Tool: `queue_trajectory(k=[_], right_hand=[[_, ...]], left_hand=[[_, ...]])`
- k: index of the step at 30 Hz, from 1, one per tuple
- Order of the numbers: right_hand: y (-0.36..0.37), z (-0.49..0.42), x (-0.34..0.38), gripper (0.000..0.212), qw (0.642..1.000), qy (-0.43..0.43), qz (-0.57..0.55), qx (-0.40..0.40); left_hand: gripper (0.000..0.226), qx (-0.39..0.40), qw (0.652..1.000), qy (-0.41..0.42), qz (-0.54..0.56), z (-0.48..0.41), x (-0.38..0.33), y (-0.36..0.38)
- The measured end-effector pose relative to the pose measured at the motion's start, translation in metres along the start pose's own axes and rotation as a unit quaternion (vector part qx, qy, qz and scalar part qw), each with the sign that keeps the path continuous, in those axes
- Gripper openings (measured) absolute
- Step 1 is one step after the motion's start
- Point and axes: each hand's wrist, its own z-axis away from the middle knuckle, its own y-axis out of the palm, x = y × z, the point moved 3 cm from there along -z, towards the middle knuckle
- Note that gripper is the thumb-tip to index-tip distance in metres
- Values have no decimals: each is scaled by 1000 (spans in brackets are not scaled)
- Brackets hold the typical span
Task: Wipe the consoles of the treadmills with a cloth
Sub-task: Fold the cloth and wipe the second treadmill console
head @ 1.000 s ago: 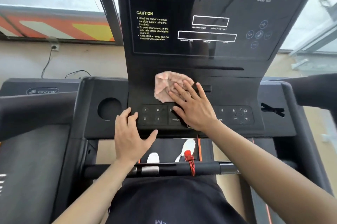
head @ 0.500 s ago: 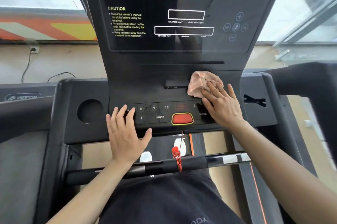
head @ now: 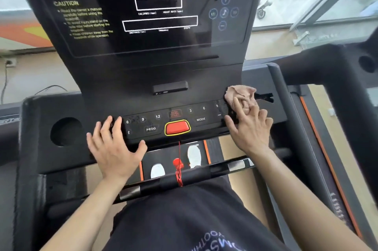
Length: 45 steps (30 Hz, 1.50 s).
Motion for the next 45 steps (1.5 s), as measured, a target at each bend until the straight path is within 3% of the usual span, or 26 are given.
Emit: queue_trajectory(k=[5, 11, 18, 22, 27, 33, 45], right_hand=[[-14, 6, -19, 62, 986, -81, -86, -114], [31, -17, -22, 80, 984, -146, -99, 5], [39, 22, 19, 91, 990, -109, -87, -12], [39, 42, 57, 90, 985, -146, -95, -11], [40, 54, 88, 90, 977, -189, -100, 3], [38, 64, 126, 91, 965, -243, -88, 50], [27, 98, 246, 96, 920, -384, -71, 39]], left_hand=[[87, -4, 1000, 4, -9, -2, -3, 3], [85, -14, 1000, 19, -21, 1, -2, 5], [84, -10, 999, 34, -42, 1, 1, 5], [81, -16, 998, 56, -22, 0, 6, 2], [78, -39, 992, 79, 88, 5, 28, -2], [91, -41, 994, 10, 102, 15, 63, -4], [74, -18, 976, 106, 191, 10, 97, -10]])
